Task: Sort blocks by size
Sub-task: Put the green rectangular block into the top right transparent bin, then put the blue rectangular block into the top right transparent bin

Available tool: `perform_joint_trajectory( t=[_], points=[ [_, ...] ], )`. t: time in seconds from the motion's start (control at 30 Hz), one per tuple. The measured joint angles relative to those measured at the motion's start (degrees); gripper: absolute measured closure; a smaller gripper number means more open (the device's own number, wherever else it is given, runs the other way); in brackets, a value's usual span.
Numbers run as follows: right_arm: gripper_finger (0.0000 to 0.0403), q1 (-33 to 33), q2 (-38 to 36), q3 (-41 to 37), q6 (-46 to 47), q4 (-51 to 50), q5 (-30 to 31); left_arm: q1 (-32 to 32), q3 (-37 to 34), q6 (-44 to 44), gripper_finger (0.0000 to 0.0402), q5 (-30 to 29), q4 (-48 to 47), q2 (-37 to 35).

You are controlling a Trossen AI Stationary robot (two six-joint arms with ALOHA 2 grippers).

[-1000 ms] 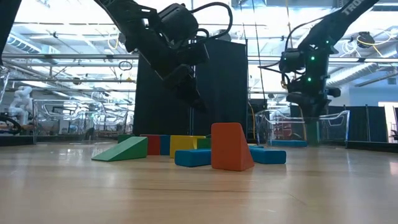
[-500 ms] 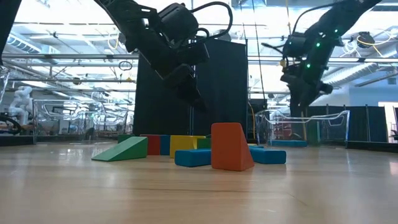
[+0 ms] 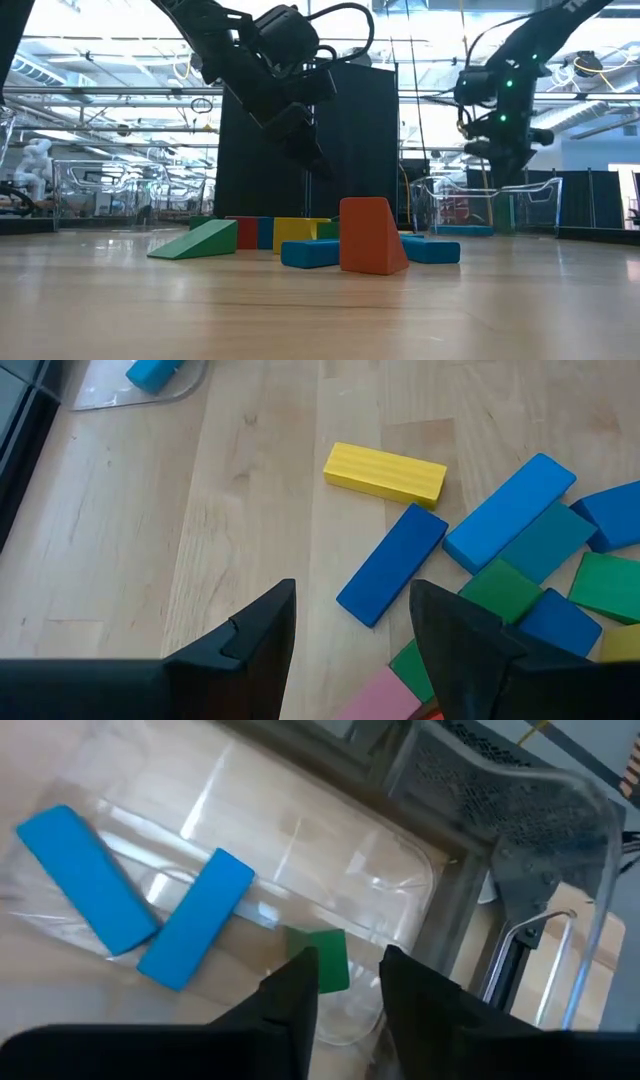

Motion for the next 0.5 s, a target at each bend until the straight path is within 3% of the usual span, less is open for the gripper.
perform_joint_trajectory(
  t=[0.13, 0.37, 0.5],
  points=[
    [0.0319, 0.0, 2.7, 0.0, 0.3, 0.3, -1.7, 0.0, 0.0, 0.0, 0.0203, 0.0, 0.0, 0.0],
    [0.0330, 0.5, 3.4, -0.1, -1.8, 4.4, -16.2, 0.0, 0.0, 0.0, 0.0203, 0.0, 0.0, 0.0],
    [0.0330, 0.5, 0.8, 0.0, -2.2, 7.3, -18.2, 0.0, 0.0, 0.0, 0.0203, 0.0, 0.0, 0.0]
  ],
)
